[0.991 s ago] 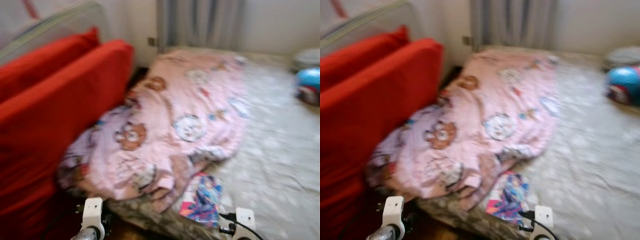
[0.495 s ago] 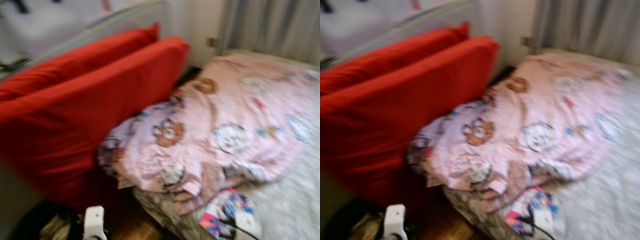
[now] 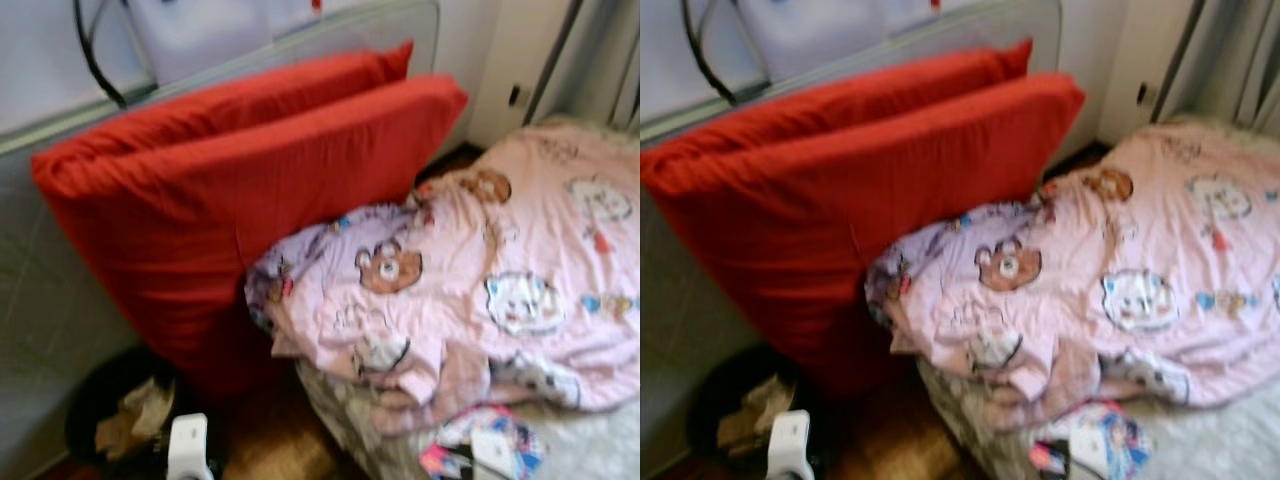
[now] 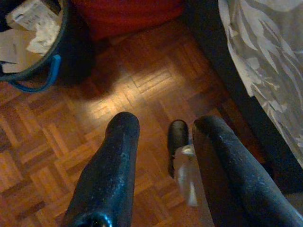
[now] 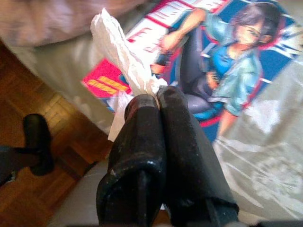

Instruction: Clean up the room

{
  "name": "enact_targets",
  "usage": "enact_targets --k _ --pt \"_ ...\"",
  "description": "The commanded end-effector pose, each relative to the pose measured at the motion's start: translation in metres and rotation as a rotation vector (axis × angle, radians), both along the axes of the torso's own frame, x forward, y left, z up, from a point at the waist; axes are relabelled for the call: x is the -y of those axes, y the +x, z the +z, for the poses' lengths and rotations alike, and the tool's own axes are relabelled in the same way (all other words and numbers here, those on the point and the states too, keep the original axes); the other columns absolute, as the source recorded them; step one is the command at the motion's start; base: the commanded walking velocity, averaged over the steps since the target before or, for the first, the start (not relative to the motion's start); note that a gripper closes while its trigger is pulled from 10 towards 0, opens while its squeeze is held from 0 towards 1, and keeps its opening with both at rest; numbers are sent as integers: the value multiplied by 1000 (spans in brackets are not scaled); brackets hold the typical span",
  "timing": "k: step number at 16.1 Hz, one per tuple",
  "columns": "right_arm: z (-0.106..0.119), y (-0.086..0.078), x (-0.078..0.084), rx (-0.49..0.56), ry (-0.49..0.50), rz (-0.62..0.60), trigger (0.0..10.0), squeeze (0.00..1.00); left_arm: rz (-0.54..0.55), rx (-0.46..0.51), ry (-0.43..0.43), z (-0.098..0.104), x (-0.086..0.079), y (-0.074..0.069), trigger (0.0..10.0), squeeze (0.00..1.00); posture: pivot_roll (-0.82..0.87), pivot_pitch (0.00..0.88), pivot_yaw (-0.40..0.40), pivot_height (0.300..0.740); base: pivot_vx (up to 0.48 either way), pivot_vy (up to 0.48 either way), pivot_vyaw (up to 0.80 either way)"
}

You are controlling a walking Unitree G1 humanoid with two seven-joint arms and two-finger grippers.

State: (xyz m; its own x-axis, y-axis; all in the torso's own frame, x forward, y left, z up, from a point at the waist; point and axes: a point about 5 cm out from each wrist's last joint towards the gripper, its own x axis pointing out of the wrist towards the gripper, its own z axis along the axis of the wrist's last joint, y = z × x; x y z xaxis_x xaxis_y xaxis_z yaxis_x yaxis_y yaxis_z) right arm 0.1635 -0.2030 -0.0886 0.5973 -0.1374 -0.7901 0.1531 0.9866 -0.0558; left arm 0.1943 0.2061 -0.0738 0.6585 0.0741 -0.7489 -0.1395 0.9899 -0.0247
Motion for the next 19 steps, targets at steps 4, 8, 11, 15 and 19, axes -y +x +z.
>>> enact_targets --k 4,8,11,15,19 --pt "-2 -7 6 -18 15 -10 10000 0 -6 -34 16 -4 -3 -8 10000 0 12 102 40 740 0 0 0" --pt "-2 -11 12 -25 11 5 10000 0 -7 -32 14 -4 -1 -7 10000 0 13 109 39 740 0 0 0" --pt "-4 -10 -2 -10 15 41 10000 0 -4 -31 13 -4 0 -6 10000 0 16 111 40 740 0 0 492" --pt "-6 -10 -12 -19 23 51 10000 0 -7 -31 12 -4 0 -6 10000 0 14 111 40 740 0 0 800" --pt "-4 -4 -15 -18 27 49 10000 0 -1 -22 10 -3 2 -5 10000 0 15 106 41 740 0 0 170"
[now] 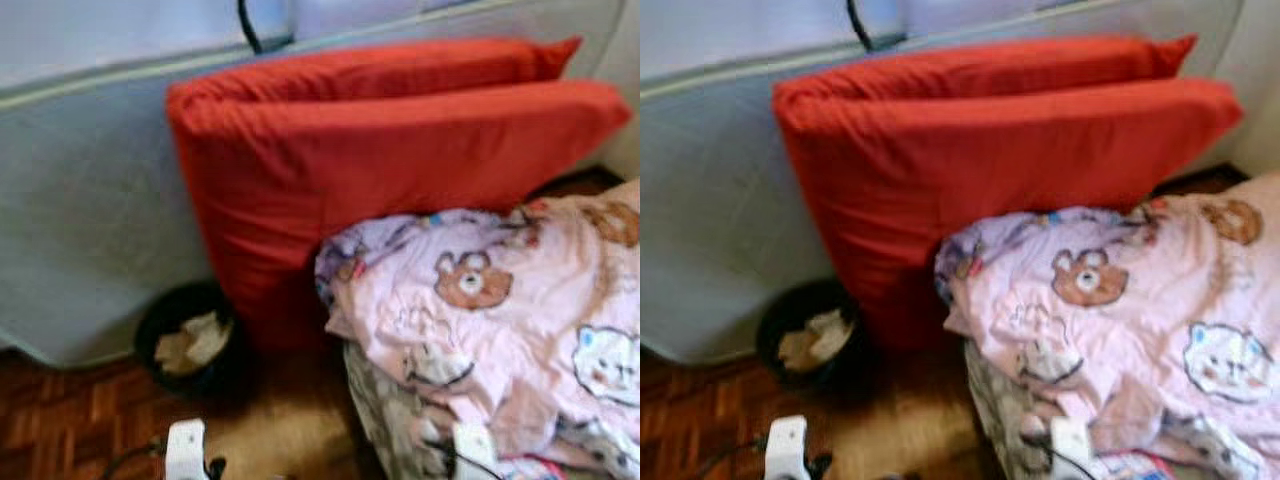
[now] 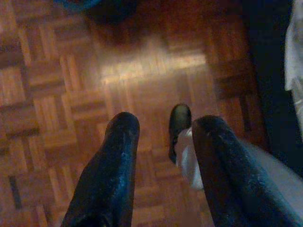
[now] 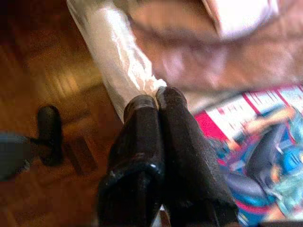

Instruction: Clean up the room

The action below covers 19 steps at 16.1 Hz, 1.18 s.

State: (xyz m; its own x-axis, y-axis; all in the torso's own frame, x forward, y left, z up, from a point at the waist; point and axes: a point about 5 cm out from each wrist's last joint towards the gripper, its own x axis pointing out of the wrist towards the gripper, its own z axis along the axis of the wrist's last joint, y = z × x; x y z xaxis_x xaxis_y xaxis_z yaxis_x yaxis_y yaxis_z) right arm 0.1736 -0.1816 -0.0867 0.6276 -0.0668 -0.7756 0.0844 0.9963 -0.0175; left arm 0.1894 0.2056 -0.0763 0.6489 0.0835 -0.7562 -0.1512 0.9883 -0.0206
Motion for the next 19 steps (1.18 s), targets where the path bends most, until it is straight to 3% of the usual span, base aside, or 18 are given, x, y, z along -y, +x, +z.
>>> enact_targets --k 1,8,12,19 --pt "-5 -13 6 -47 -10 -20 10000 0 -14 -9 9 -1 1 0 10000 0 16 102 43 740 0 0 0" --pt "-5 -15 8 -38 -4 -32 10000 0 0 1 -13 1 2 2 10000 0 15 96 48 740 0 0 0" --pt "-9 -31 25 -67 -16 -45 10000 0 -4 1 -13 1 2 3 10000 0 19 105 47 740 0 299 0" --pt "-10 -35 26 -83 -15 -42 10000 0 1 1 -14 1 3 2 10000 0 20 112 47 740 0 298 0"
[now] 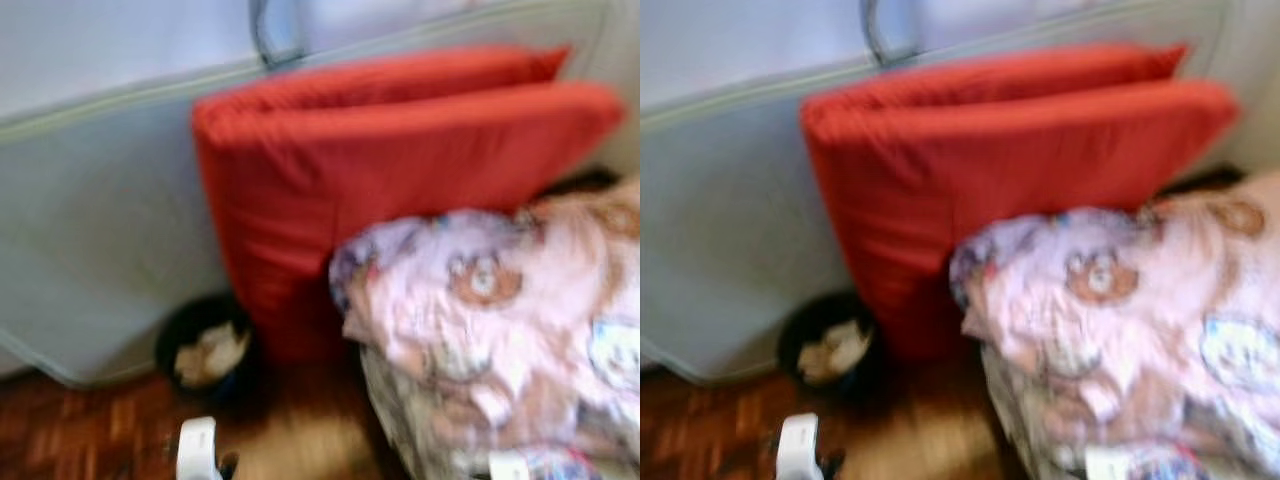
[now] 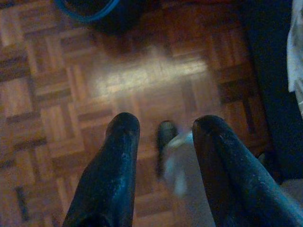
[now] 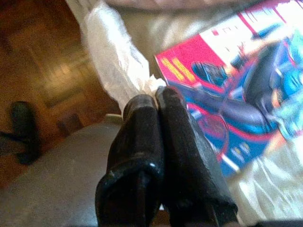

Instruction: Clean up the room

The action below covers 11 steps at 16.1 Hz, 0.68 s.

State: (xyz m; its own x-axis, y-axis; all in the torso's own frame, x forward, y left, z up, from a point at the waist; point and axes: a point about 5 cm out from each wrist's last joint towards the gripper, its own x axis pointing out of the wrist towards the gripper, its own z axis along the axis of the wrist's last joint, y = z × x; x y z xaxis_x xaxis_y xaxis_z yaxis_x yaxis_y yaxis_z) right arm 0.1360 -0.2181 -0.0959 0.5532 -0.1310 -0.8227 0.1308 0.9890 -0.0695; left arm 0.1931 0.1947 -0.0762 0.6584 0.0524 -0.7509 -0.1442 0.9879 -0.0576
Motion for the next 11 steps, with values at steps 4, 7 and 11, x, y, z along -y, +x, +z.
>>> enact_targets --k 4,7,11 --pt "2 20 -28 21 31 41 10000 0 11 -14 20 0 -9 -2 10000 0 19 114 46 740 0 299 -400" --pt "1 20 -42 16 39 49 10000 0 14 -15 22 0 -10 -2 10000 0 24 124 49 740 0 299 0" --pt "-1 17 -46 10 34 46 10000 0 12 -16 23 0 -11 -2 10000 0 20 112 52 740 0 315 0"
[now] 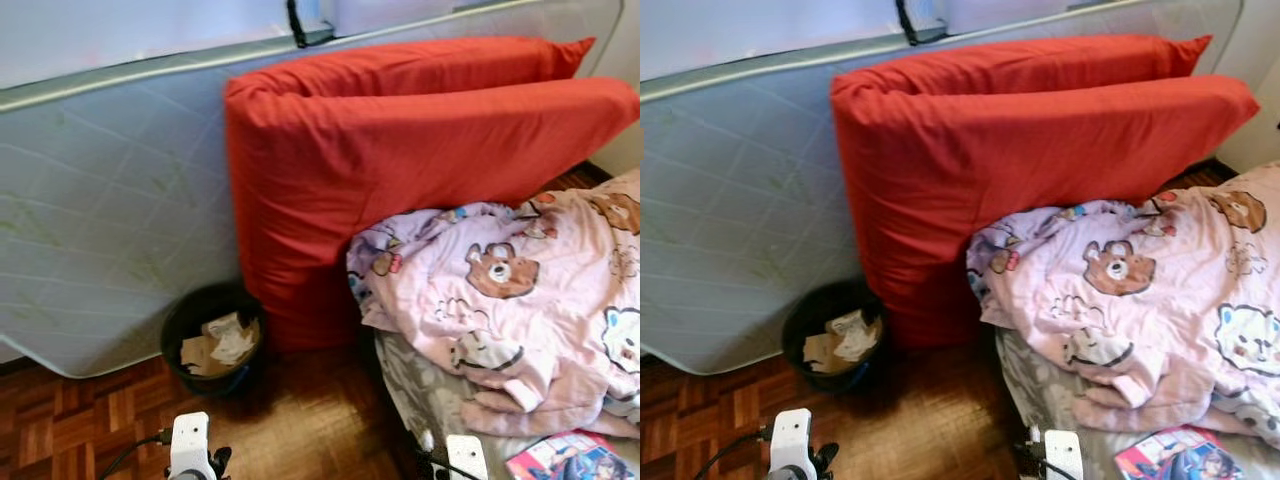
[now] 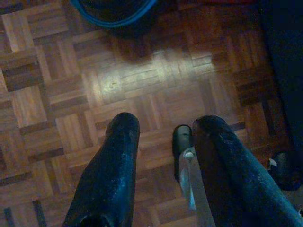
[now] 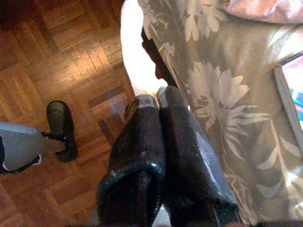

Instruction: Clean up the room

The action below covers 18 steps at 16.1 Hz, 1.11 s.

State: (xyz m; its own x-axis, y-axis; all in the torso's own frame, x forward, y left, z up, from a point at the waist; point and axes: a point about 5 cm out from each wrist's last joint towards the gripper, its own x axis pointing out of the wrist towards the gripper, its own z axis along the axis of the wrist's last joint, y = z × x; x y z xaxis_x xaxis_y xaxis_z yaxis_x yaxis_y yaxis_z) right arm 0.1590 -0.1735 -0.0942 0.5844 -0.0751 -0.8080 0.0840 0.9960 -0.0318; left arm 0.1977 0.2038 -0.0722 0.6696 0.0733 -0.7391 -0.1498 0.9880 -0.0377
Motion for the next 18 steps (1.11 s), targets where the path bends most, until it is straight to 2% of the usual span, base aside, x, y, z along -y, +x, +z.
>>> enact_targets --k 1,3,6,12,18 --pt "-3 -7 -2 -22 -1 -3 10000 0 5 -32 1 -4 -1 -7 10000 0 19 108 52 740 0 352 0" --pt "-5 -10 -5 -31 5 -12 10000 0 0 -33 0 -4 -1 -8 10000 0 16 91 55 740 0 352 0" --pt "-4 -10 -2 -37 5 -16 10000 0 -5 -37 2 -5 -1 -9 10000 0 12 85 62 740 0 351 -800" --pt "-5 -10 -2 -48 1 7 10000 0 1 -41 5 -5 -4 -11 10000 0 19 108 62 740 0 352 0" --pt "-5 -11 -1 -44 7 -23 10000 0 14 -51 2 -7 -4 -15 10000 0 19 124 56 740 0 352 0"
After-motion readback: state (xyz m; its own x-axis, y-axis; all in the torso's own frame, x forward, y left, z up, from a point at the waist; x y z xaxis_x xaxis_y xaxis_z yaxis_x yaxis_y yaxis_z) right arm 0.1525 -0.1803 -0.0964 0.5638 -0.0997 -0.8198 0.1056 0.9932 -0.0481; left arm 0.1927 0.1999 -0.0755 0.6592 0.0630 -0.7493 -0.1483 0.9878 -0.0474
